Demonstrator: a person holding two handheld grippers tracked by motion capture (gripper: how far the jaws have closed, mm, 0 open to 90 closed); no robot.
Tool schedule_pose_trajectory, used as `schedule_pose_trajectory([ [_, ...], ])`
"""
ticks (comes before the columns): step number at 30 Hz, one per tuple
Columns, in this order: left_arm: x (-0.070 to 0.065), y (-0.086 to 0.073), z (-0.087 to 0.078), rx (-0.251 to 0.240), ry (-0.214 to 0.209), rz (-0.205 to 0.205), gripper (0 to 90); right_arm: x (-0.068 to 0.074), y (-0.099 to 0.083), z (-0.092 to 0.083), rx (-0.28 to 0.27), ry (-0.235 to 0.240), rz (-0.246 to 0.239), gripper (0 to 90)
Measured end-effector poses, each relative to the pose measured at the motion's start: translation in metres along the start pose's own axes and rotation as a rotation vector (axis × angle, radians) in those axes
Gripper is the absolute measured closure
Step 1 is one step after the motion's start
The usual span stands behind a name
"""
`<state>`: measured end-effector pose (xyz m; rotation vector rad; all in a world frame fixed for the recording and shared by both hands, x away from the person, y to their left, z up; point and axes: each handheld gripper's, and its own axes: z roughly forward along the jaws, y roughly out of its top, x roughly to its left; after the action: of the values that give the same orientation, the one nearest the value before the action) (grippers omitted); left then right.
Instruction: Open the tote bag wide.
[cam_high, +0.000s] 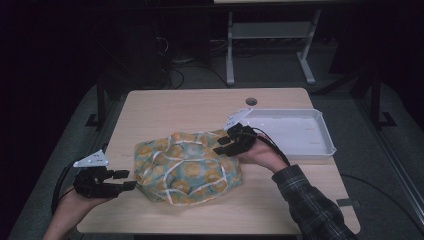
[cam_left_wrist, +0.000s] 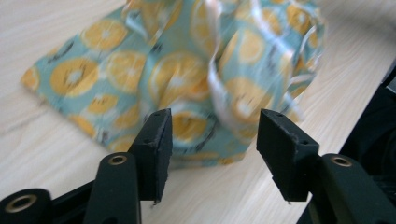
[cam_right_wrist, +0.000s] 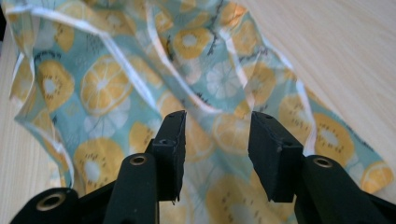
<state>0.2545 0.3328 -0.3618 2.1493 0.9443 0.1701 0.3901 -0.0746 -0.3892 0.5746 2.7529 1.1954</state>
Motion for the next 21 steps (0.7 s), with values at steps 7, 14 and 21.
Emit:
schedule_pose_trajectory([
  [7,-0.015,0.029,0.006,-0.025,-0.027,0.059,47.9,0.006,-0.012,-0.008,0.017,0.009,-0.001,55.1],
  [14,-0.029,0.055,0.04,-0.01,-0.065,0.107,48.7,0.006,-0.02,-0.01,0.017,0.017,0.017,55.2],
  [21,-0.027,0.052,0.068,0.041,-0.037,0.095,45.2,0.012,-0.019,0.003,0.047,0.046,-0.005,53.6],
])
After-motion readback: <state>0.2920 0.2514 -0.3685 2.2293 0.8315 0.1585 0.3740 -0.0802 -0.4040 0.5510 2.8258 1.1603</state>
